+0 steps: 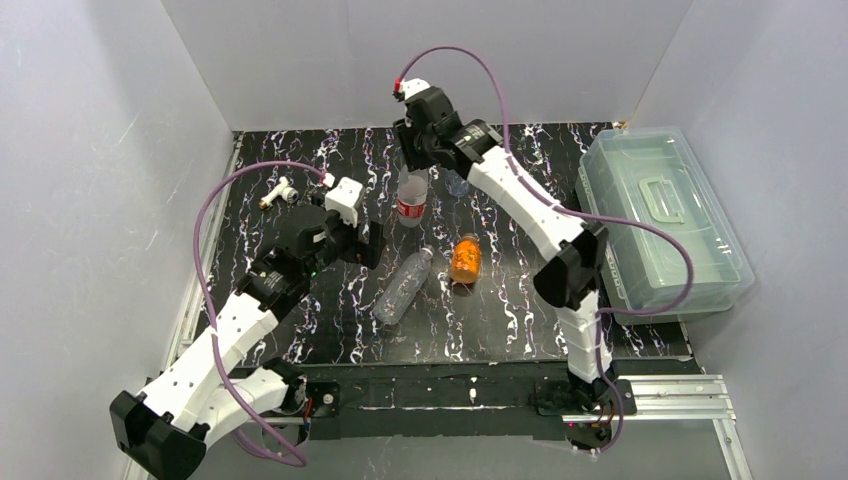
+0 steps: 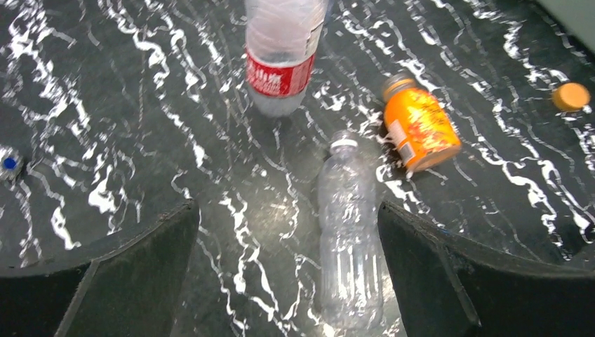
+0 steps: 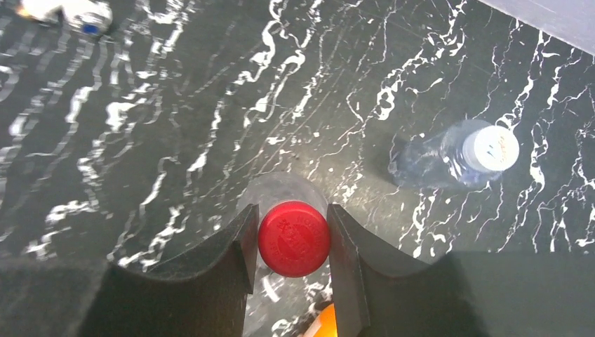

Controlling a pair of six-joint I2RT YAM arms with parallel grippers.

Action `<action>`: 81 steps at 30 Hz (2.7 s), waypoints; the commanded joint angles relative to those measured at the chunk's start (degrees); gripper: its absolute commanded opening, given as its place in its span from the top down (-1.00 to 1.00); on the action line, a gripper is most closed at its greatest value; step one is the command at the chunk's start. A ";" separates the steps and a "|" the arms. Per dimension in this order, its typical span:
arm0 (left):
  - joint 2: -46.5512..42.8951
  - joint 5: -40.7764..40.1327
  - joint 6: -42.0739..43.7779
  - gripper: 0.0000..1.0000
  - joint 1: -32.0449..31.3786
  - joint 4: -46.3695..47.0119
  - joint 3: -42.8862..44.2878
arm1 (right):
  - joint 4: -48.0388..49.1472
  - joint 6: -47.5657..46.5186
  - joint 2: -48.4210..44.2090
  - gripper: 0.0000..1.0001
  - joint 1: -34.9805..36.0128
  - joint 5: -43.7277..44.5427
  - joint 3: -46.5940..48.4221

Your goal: Screw on the bottle caps

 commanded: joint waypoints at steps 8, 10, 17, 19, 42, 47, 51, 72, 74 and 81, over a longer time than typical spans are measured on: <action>-3.74 -8.54 -1.29 -0.97 0.37 -7.64 -1.98 | 9.53 -11.26 6.09 0.87 -0.20 6.67 4.34; -3.76 -8.87 -1.38 -0.97 0.46 -7.62 -2.31 | 10.47 -12.28 6.08 0.87 -0.19 7.37 4.35; -2.88 -8.67 -1.64 -0.97 0.55 -6.97 -3.32 | 12.12 -13.33 7.23 0.83 -0.18 7.92 4.13; -2.78 -8.63 -1.69 -0.97 0.63 -6.77 -3.76 | 12.47 -13.27 7.25 0.80 -0.22 7.99 3.41; -2.61 -8.56 -2.22 -0.97 1.32 -6.48 -5.30 | 16.29 -10.86 4.51 0.33 -0.73 7.12 -5.90; -2.52 -8.34 -2.31 -0.97 1.34 -6.39 -5.34 | 16.22 -10.57 4.29 0.26 -0.94 7.11 -6.01; -2.31 -8.26 -2.39 -0.97 1.34 -6.23 -5.54 | 16.20 -10.57 3.98 0.18 -1.11 7.03 -6.19; -1.73 -7.43 -2.42 -0.97 1.60 -5.87 -5.84 | 16.37 -8.89 4.05 -0.14 -1.40 5.88 -5.78; -1.65 -7.44 -2.39 -0.97 1.60 -5.87 -5.77 | 16.40 -8.83 4.05 -0.17 -1.51 5.88 -5.68; -1.64 -7.33 -2.39 -0.97 1.65 -5.95 -5.73 | 16.05 -8.73 4.02 -0.28 -1.65 5.80 -4.99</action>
